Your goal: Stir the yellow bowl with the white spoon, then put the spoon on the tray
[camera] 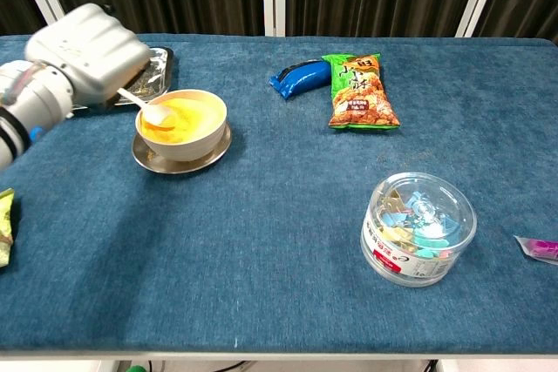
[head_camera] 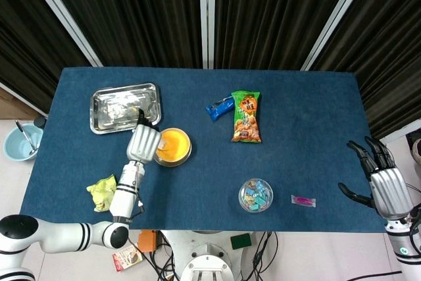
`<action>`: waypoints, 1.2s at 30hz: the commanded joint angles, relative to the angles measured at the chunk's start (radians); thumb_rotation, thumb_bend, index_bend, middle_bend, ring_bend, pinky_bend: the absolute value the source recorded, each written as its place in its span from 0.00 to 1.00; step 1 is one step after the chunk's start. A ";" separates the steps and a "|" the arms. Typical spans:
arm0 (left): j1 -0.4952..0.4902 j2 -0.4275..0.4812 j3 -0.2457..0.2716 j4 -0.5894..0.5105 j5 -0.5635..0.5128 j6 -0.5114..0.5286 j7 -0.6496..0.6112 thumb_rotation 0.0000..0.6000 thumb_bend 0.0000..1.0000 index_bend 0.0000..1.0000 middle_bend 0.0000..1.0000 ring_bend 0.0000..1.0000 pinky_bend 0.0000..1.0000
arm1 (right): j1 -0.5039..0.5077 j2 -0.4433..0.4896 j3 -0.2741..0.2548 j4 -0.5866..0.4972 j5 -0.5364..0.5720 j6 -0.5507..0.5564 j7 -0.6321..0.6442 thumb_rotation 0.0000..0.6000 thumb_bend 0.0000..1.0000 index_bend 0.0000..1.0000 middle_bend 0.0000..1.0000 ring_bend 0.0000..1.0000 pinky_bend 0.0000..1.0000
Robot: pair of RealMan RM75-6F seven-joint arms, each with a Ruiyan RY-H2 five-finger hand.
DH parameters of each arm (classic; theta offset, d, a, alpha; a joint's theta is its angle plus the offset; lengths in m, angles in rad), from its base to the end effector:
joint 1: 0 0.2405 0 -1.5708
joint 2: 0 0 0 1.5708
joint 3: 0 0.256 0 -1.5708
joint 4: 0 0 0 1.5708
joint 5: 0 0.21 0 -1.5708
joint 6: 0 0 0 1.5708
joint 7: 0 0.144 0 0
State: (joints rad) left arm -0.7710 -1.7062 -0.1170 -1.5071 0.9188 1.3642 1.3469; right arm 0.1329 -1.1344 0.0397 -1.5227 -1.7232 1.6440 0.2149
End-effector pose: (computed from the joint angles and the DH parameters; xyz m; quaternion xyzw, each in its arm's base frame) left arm -0.1357 0.3250 -0.0246 -0.7556 -0.0844 -0.1557 0.6307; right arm -0.2806 -0.1886 0.1673 0.6142 -0.3285 0.5196 0.4948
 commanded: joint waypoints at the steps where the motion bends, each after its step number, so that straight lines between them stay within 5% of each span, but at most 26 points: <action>1: 0.009 0.021 -0.012 -0.030 0.007 0.018 -0.011 1.00 0.44 0.60 0.49 0.34 0.17 | -0.001 0.001 0.000 -0.002 -0.001 0.001 -0.001 1.00 0.18 0.03 0.17 0.00 0.06; 9: -0.019 0.034 0.004 -0.079 0.056 0.078 0.125 1.00 0.45 0.60 0.50 0.34 0.17 | -0.005 0.003 0.001 0.003 0.000 0.010 0.008 1.00 0.18 0.03 0.17 0.00 0.06; 18: -0.062 -0.071 0.077 0.064 0.134 0.100 0.369 1.00 0.45 0.60 0.51 0.34 0.18 | -0.011 -0.001 0.000 0.021 0.007 0.015 0.026 1.00 0.18 0.03 0.17 0.00 0.06; 36: -0.054 -0.180 0.064 0.246 0.141 0.032 0.384 1.00 0.45 0.60 0.52 0.35 0.19 | -0.006 -0.005 0.001 0.028 0.013 0.003 0.031 1.00 0.18 0.03 0.17 0.00 0.06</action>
State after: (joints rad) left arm -0.8291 -1.8776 -0.0478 -1.2689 1.0641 1.4059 1.7425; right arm 0.1265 -1.1395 0.0409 -1.4943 -1.7100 1.6465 0.2460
